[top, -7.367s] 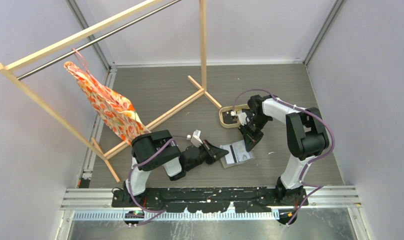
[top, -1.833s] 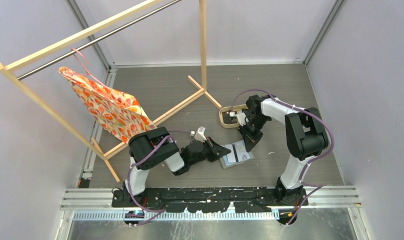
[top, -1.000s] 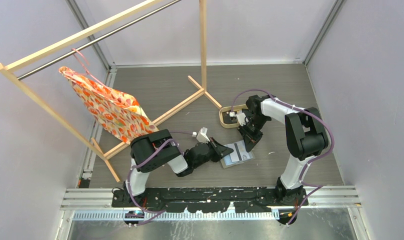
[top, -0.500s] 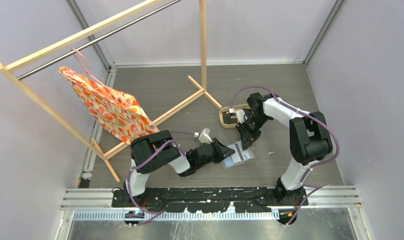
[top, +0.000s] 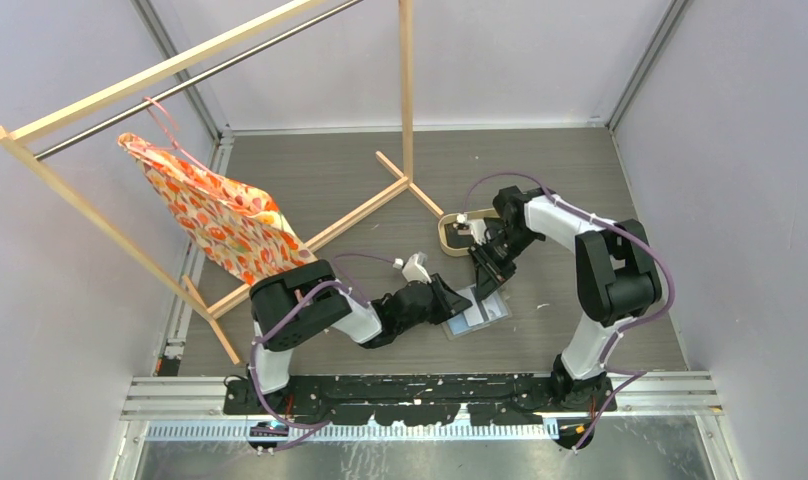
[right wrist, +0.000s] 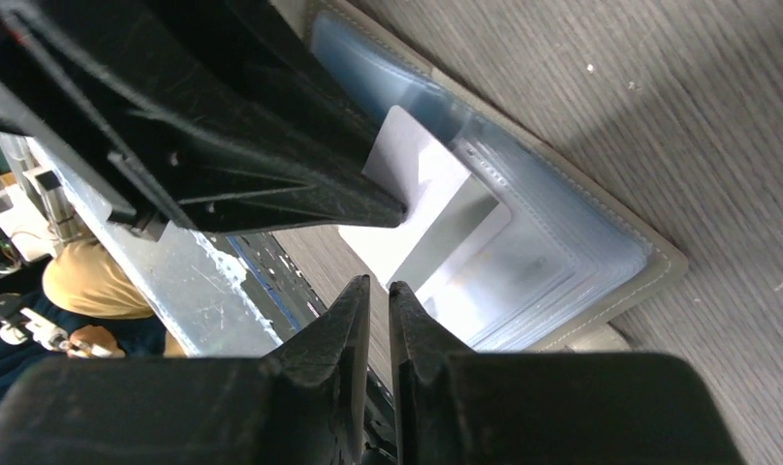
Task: Put the credit cards into the card holder
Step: Insert the credit card into the card holder.
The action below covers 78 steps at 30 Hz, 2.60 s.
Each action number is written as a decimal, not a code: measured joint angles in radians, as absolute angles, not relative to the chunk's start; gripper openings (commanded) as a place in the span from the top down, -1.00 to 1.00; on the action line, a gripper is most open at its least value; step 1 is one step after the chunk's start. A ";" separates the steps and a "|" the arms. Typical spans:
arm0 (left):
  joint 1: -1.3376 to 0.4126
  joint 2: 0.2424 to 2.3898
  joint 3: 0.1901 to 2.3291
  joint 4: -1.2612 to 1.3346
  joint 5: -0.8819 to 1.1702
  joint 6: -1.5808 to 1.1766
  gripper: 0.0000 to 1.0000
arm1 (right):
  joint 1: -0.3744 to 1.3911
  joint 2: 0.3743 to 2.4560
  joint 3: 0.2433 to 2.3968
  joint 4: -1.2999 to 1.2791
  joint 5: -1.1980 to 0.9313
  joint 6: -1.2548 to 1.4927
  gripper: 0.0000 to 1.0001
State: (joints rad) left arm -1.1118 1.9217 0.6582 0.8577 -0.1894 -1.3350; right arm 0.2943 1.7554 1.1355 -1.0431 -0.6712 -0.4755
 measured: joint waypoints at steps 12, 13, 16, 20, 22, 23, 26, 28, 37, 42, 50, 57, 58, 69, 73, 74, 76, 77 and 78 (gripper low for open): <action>-1.110 1.903 0.659 0.844 -0.171 -1.297 0.43 | 0.313 1.847 1.135 -1.015 -0.585 -0.405 0.78; -1.110 1.895 0.656 0.840 -0.168 -1.291 0.42 | 0.313 1.847 1.136 -1.015 -0.581 -0.401 0.78; -1.111 1.864 0.638 0.830 -0.163 -1.270 0.42 | 0.313 1.847 1.137 -1.016 -0.569 -0.389 0.79; -1.111 1.831 0.616 0.815 -0.160 -1.250 0.44 | 0.313 1.847 1.138 -1.018 -0.560 -0.384 0.79; -1.111 1.821 0.606 0.810 -0.160 -1.246 0.50 | 0.313 1.847 1.139 -1.018 -0.558 -0.382 0.79; -1.111 1.814 0.600 0.806 -0.160 -1.245 0.54 | 0.313 1.847 1.139 -1.018 -0.558 -0.382 0.79; -1.111 1.791 0.586 0.776 -0.161 -1.244 0.71 | 0.313 1.847 1.139 -1.018 -0.557 -0.381 0.79; -1.111 1.772 0.584 0.739 -0.165 -1.244 0.78 | 0.313 1.847 1.139 -1.018 -0.556 -0.381 0.79; -1.110 1.758 0.625 0.604 -0.172 -1.243 0.94 | 0.316 1.847 1.140 -1.018 -0.554 -0.381 0.80; -1.110 1.771 0.660 0.561 -0.171 -1.235 0.96 | 0.318 1.847 1.140 -1.019 -0.553 -0.381 0.80; -1.104 1.813 0.726 0.526 -0.147 -1.219 0.97 | 0.319 1.847 1.141 -1.021 -0.552 -0.381 0.80; -1.098 1.828 0.773 0.490 -0.130 -1.198 0.98 | 0.321 1.847 1.141 -1.026 -0.547 -0.382 0.79; -1.098 1.830 0.781 0.487 -0.128 -1.195 0.98 | 0.322 1.847 1.141 -1.027 -0.545 -0.382 0.78; -1.098 1.833 0.792 0.477 -0.110 -1.193 0.98 | 0.304 1.801 1.142 -1.026 -0.555 -0.413 0.68; -1.098 1.833 0.792 0.478 -0.110 -1.192 0.97 | 0.275 1.738 1.142 -1.028 -0.509 -0.445 0.71; -1.098 1.833 0.792 0.479 -0.109 -1.193 0.97 | 0.268 1.726 1.142 -1.026 -0.487 -0.450 0.72; -1.098 1.833 0.792 0.481 -0.106 -1.192 0.97 | 0.257 1.716 1.142 -1.024 -0.447 -0.456 0.73; -1.098 1.833 0.792 0.482 -0.103 -1.193 0.97 | 0.253 1.715 1.142 -1.022 -0.423 -0.458 0.73; -1.098 1.833 0.792 0.482 -0.102 -1.193 0.97 | 0.250 1.715 1.141 -1.019 -0.405 -0.458 0.74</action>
State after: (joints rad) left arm -1.0977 1.8328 0.7918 0.4824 -0.1017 -1.1931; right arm 0.2504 1.7153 1.1408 -1.0191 -0.4049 -0.4576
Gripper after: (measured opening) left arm 0.015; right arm 0.140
